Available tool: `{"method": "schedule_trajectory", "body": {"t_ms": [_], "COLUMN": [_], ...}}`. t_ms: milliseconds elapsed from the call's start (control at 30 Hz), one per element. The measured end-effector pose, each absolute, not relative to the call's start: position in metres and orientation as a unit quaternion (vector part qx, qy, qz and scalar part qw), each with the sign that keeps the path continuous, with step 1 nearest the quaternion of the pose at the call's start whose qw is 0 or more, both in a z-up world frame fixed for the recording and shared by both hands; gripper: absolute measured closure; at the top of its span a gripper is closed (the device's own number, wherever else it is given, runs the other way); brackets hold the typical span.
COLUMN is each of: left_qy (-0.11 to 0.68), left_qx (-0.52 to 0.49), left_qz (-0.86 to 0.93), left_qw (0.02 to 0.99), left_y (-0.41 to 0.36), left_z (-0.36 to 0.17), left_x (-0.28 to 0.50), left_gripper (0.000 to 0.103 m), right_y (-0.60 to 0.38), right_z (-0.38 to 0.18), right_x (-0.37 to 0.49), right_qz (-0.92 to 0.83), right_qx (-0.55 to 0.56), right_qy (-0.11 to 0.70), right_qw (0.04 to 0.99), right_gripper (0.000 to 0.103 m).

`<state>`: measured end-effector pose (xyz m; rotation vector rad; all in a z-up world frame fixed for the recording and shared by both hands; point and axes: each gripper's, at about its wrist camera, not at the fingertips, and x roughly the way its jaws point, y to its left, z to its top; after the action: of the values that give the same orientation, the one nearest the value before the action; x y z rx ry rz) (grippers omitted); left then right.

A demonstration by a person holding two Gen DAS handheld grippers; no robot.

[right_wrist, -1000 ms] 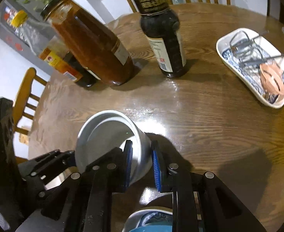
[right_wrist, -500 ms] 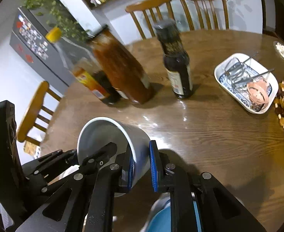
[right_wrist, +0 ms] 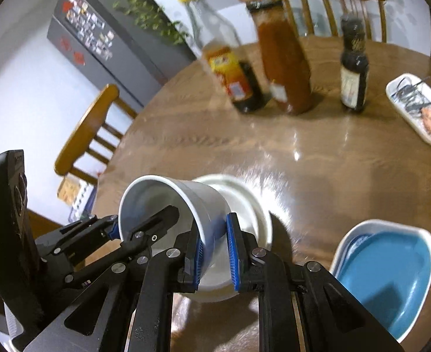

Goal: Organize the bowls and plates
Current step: 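Carry the small white bowl over the nested bowls with the left gripper, then lower the small bowl into the nested bowls and open the left gripper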

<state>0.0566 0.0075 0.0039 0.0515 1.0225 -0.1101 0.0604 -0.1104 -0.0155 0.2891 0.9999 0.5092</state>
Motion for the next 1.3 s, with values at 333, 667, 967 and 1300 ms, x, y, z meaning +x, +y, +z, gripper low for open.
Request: {"method": "schedule_trajectory", "body": {"t_ms": [333, 667, 967, 1300], "left_qy": [0.548, 0.558, 0.557, 0.554], "left_qx": [0.018, 0.026, 0.03, 0.036], "left_qz": [-0.061, -0.061, -0.061, -0.061], "left_qw": [0.834, 0.827, 0.828, 0.829], "left_y": [0.011, 0.015, 0.013, 0.012], "left_z": [-0.034, -0.041, -0.041, -0.042], "left_x": [0.064, 0.068, 0.067, 0.066], "left_gripper": [0.09, 0.087, 0.086, 0.086], "right_y": [-0.1, -0.081, -0.076, -0.072], "right_z": [-0.055, -0.057, -0.057, -0.058], "right_x": [0.072, 0.078, 0.08, 0.08], "right_qz": [0.225, 0.215, 0.216, 0.213], "right_qx": [0.127, 0.074, 0.06, 0.046], "right_qy": [0.527, 0.533, 0.534, 0.532], "right_qw": [0.809, 0.815, 0.815, 0.818], "right_gripper": [0.085, 0.085, 0.085, 0.085]}}
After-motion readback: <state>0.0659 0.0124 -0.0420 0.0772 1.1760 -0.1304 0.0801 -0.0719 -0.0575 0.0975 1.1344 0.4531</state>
